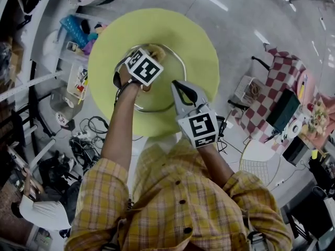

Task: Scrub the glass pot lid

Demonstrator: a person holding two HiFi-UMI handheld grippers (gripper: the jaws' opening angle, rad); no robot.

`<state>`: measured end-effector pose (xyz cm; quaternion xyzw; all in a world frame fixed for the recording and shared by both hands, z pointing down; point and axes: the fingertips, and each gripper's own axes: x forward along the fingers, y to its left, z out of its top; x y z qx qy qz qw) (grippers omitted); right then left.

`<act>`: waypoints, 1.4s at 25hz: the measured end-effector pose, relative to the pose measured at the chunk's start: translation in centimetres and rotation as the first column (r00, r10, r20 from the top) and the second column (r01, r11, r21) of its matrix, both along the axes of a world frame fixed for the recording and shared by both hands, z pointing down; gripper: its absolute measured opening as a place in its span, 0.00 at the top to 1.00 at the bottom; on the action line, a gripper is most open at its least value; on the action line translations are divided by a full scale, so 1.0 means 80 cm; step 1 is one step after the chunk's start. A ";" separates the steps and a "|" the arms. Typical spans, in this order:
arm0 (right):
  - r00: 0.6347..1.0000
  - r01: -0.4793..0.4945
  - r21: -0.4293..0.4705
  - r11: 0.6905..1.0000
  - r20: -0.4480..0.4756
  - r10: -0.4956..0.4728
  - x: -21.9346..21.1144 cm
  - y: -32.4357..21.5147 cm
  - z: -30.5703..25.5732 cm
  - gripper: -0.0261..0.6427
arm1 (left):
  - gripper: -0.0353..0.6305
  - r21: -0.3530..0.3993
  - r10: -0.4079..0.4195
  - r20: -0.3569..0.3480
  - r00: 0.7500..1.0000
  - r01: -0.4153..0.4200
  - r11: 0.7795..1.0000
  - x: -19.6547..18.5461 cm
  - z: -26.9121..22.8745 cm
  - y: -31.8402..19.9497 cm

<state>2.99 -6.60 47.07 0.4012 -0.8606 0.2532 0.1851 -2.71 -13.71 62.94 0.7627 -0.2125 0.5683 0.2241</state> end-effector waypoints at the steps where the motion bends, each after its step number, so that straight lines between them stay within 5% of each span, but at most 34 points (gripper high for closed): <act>1: 1.000 -0.001 0.001 1.000 0.001 0.001 0.001 0.000 -0.001 0.96 | 0.88 0.001 0.003 0.004 1.000 -0.003 1.000 0.000 -0.002 -0.001; 21: 0.999 -0.046 0.014 0.999 -0.006 0.046 0.025 0.013 -0.010 0.96 | 0.88 -0.078 0.062 -0.007 0.998 -0.062 0.995 0.031 0.002 0.027; 35: 0.996 -0.086 0.016 0.996 -0.007 0.086 0.051 0.023 -0.011 0.97 | 0.88 -0.025 0.084 0.025 0.996 -0.083 0.996 0.051 -0.009 0.016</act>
